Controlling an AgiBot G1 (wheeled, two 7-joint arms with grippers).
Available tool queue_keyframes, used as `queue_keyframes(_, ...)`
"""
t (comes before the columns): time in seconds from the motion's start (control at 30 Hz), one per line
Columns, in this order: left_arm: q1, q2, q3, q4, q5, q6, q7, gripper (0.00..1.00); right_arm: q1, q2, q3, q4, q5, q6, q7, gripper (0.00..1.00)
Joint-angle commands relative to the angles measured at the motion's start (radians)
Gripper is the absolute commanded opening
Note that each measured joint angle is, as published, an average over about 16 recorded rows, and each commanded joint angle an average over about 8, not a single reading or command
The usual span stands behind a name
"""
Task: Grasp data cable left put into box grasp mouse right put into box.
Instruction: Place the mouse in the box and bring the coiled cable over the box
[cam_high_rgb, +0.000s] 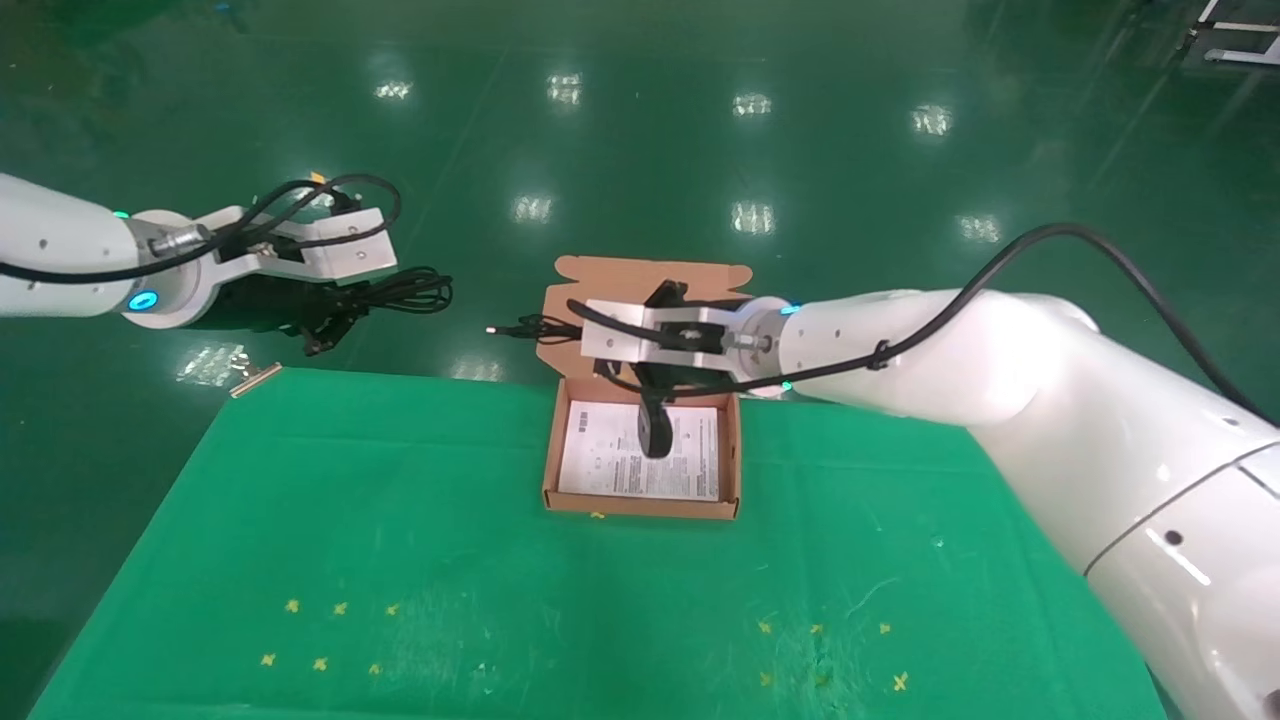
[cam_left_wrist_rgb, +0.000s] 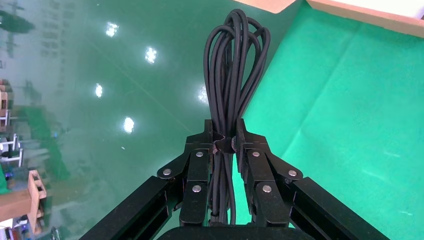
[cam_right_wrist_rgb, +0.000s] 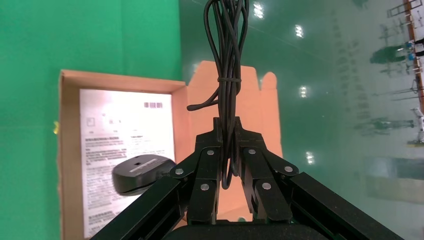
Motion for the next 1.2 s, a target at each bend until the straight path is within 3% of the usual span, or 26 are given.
queue_keyframes(0.03, 0.001, -0.001, 0.0, -0.004, 0.002, 0.001, -0.004, 0.0, -0.005, -0.001, -0.023, -0.009, 0.019, 0.01, -0.003, 0.0)
queue_keyframes(0.43, 0.003, -0.002, 0.0, -0.01, 0.004, 0.002, -0.008, 0.0, -0.025, -0.004, -0.164, 0.004, 0.178, 0.072, 0.013, 0.0)
queue_keyframes(0.97, 0.003, -0.002, 0.0, -0.011, 0.004, 0.003, -0.009, 0.0, -0.044, -0.002, -0.275, -0.148, 0.333, 0.115, 0.04, 0.0)
queue_keyframes(1.0, 0.003, -0.002, 0.0, -0.011, 0.004, 0.003, -0.009, 0.0, -0.044, -0.003, -0.279, -0.152, 0.339, 0.114, 0.039, 0.03)
queue_keyframes(1.2, 0.003, -0.003, 0.0, -0.011, 0.004, 0.003, -0.009, 0.0, -0.045, -0.002, -0.295, -0.159, 0.367, 0.116, 0.03, 0.77)
